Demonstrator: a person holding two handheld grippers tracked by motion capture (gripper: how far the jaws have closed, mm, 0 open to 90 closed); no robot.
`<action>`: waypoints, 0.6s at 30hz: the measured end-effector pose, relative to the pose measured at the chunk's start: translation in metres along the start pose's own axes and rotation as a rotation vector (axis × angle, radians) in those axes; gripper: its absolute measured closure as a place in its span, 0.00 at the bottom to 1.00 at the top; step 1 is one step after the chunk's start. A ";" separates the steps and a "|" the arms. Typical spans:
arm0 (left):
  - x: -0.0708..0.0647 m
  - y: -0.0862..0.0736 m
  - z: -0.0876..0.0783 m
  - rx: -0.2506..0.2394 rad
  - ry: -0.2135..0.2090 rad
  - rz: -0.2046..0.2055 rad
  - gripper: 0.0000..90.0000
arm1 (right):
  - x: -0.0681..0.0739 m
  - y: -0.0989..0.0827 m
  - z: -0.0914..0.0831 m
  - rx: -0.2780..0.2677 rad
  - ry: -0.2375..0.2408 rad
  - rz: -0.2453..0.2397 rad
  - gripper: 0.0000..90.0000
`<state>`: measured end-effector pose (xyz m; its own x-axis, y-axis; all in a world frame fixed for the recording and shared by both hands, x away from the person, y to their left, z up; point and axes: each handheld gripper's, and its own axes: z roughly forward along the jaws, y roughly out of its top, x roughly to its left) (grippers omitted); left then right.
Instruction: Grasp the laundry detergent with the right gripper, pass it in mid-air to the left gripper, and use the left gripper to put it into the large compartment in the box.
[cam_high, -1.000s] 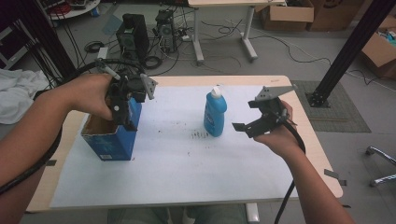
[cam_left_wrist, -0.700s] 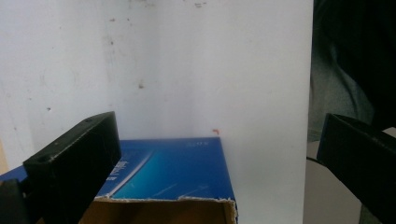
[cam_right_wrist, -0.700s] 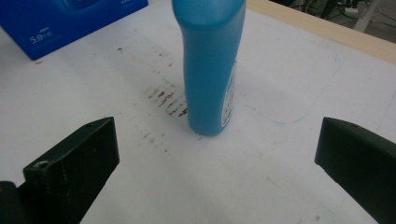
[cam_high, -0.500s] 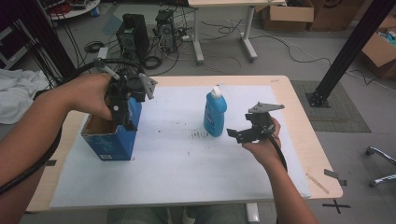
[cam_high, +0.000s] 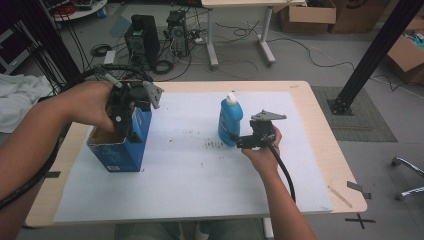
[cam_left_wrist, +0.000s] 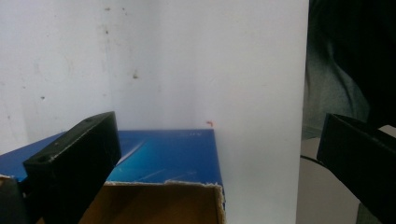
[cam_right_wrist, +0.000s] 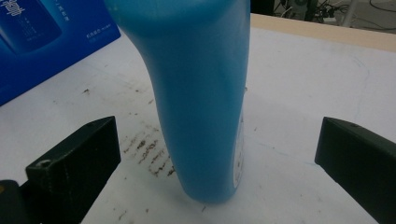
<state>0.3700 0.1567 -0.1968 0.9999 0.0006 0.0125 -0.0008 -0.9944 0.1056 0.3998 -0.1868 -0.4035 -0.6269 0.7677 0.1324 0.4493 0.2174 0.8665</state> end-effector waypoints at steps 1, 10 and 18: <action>0.000 0.000 0.001 -0.006 0.001 -0.002 0.00 | 0.000 -0.001 0.005 -0.012 -0.017 0.003 0.00; 0.002 0.002 0.003 0.001 -0.004 0.004 0.00 | 0.002 -0.005 0.023 -0.047 -0.033 0.016 0.00; 0.002 0.004 0.003 0.004 -0.005 0.005 0.00 | 0.011 -0.003 0.038 -0.063 -0.049 0.007 0.00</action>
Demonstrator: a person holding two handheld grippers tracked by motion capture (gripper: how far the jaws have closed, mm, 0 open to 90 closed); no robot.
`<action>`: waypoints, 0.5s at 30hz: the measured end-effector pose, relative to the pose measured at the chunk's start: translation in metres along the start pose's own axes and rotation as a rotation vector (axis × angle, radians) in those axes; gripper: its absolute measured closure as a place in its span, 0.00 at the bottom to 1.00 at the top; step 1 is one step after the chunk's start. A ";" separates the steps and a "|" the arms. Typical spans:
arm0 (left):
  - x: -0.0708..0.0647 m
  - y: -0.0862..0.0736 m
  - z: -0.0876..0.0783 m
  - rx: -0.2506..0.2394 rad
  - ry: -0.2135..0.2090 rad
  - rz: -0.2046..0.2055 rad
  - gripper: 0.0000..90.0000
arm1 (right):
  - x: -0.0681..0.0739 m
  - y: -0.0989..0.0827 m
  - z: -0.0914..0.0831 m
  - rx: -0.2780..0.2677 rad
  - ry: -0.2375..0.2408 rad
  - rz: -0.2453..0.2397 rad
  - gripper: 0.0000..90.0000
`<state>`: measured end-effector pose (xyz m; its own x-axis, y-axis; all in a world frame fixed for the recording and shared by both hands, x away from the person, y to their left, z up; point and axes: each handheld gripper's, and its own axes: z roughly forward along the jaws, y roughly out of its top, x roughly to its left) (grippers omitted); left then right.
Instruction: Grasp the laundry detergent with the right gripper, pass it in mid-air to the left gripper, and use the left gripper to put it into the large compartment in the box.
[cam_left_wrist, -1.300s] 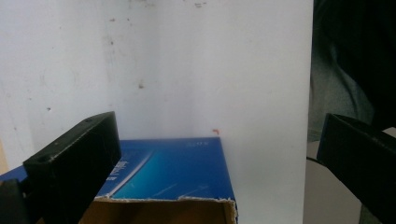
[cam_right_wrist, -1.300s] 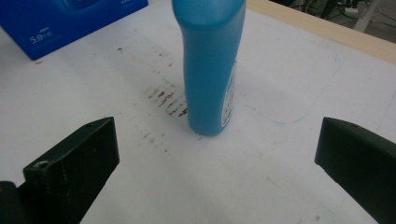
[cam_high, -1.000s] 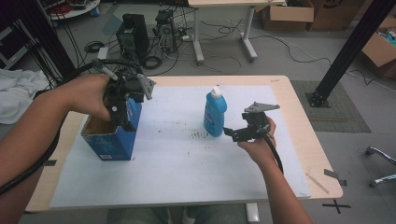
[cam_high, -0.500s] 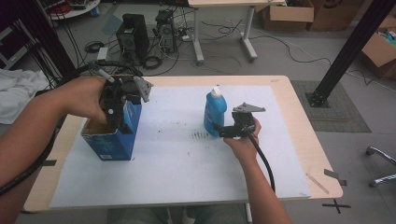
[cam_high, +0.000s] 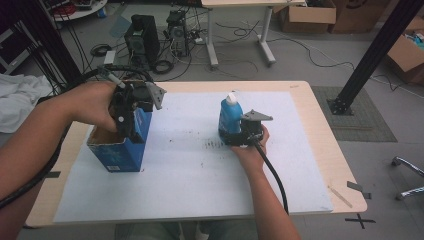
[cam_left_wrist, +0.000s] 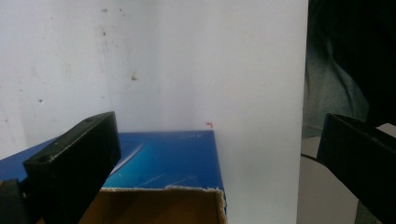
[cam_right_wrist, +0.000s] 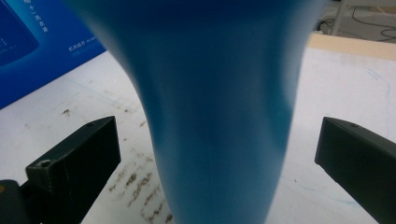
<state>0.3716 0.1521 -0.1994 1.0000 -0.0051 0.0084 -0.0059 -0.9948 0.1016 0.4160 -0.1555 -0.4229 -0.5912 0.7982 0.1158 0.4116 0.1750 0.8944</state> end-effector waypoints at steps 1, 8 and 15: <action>0.000 0.000 0.000 -0.002 0.001 0.000 0.00 | 0.001 0.000 0.001 -0.004 -0.004 0.003 0.00; 0.000 -0.004 0.000 0.002 0.001 -0.008 0.00 | 0.005 0.001 0.007 -0.035 -0.042 -0.001 0.01; 0.000 -0.006 0.002 0.005 -0.001 -0.008 0.00 | 0.007 -0.001 0.011 -0.048 -0.058 -0.009 0.09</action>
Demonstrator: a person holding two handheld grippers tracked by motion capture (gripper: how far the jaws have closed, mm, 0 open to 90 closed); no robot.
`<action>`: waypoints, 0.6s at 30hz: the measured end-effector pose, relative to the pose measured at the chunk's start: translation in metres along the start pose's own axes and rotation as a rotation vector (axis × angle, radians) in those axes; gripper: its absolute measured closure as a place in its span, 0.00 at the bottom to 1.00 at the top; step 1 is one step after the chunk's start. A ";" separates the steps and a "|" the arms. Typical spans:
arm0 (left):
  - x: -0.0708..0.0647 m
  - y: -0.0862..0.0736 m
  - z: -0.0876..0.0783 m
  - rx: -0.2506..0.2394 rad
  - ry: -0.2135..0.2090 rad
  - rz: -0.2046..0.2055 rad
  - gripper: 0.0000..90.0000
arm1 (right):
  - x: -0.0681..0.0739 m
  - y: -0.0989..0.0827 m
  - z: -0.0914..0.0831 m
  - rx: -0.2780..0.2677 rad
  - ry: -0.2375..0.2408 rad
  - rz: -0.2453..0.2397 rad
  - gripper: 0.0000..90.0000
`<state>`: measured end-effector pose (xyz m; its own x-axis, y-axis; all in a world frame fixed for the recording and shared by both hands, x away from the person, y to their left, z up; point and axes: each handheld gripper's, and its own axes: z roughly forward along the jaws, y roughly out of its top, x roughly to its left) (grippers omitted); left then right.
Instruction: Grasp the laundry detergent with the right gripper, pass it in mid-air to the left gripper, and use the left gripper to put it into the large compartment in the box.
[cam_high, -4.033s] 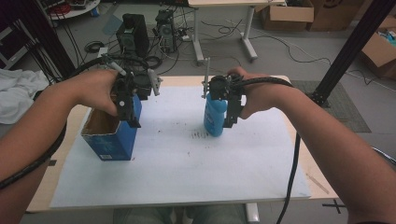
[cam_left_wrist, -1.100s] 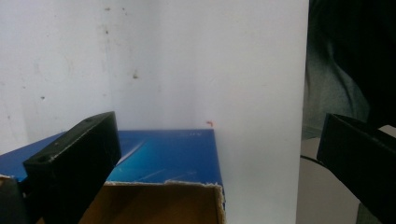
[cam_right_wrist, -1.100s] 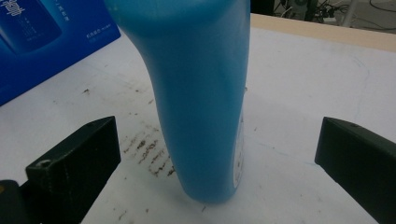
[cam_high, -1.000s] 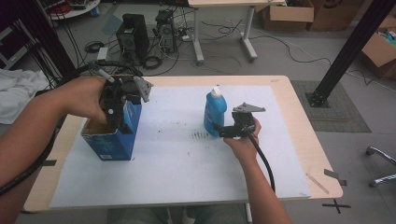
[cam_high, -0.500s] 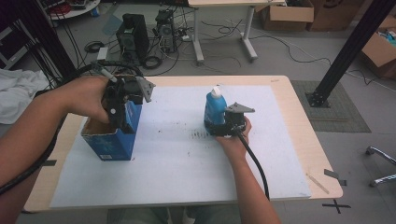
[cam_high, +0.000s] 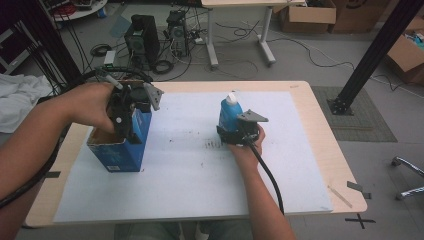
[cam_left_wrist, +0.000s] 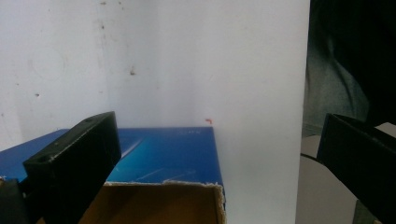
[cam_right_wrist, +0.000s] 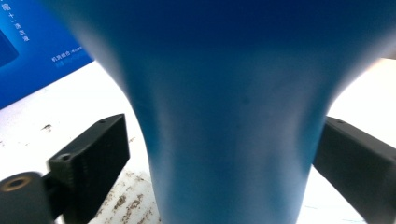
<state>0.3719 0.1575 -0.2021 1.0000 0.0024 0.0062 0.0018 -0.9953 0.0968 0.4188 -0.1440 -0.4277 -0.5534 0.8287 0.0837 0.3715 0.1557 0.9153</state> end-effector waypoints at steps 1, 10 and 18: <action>0.000 0.000 0.000 0.000 -0.001 0.000 0.00 | 0.000 0.000 0.000 0.000 -0.001 0.001 0.11; 0.000 -0.002 0.000 0.003 0.001 -0.005 0.00 | 0.003 0.001 0.001 -0.026 -0.020 -0.003 0.18; 0.000 -0.003 0.001 -0.004 0.001 -0.008 0.00 | 0.005 0.000 0.000 -0.032 -0.031 -0.007 0.26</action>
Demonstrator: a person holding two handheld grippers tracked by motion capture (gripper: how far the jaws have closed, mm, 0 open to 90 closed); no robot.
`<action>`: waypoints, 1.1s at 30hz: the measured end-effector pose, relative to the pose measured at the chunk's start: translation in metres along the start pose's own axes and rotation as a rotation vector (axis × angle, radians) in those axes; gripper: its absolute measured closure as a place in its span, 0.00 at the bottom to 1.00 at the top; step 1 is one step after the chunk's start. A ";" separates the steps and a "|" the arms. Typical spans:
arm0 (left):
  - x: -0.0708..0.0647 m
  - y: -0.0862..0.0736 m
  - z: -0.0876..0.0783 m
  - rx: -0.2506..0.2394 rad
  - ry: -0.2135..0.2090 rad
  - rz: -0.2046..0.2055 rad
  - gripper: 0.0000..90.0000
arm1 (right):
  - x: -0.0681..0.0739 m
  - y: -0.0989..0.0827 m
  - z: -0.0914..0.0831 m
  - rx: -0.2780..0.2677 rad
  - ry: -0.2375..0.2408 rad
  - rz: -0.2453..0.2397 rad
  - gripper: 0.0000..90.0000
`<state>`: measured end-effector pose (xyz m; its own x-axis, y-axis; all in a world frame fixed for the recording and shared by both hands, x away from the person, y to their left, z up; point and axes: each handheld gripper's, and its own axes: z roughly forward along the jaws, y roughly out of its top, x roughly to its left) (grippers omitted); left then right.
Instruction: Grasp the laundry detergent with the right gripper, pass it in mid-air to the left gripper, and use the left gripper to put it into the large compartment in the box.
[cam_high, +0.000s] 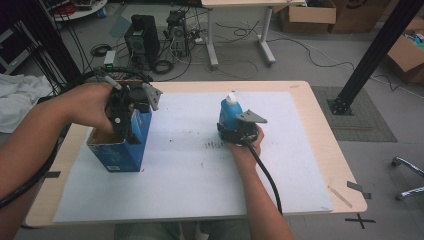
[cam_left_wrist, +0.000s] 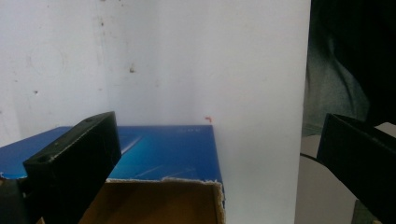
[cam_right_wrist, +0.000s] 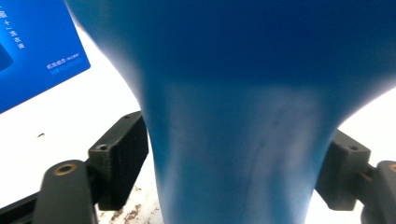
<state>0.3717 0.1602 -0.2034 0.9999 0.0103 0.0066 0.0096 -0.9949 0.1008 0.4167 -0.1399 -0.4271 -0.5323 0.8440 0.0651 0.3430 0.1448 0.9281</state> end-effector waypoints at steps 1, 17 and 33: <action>0.000 0.000 0.000 0.001 0.000 0.000 0.00 | 0.000 0.000 0.000 -0.002 0.000 0.002 0.27; 0.000 0.001 0.003 0.004 -0.006 0.000 0.00 | -0.001 0.001 -0.002 -0.006 0.000 0.001 0.36; 0.000 0.001 0.006 0.002 -0.008 0.004 0.00 | 0.002 0.001 -0.003 -0.013 -0.023 -0.040 0.50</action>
<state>0.3719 0.1583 -0.2094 1.0000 0.0058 -0.0007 0.0059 -0.9951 0.0991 0.4136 -0.1392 -0.4251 -0.5278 0.8491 0.0195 0.3114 0.1721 0.9346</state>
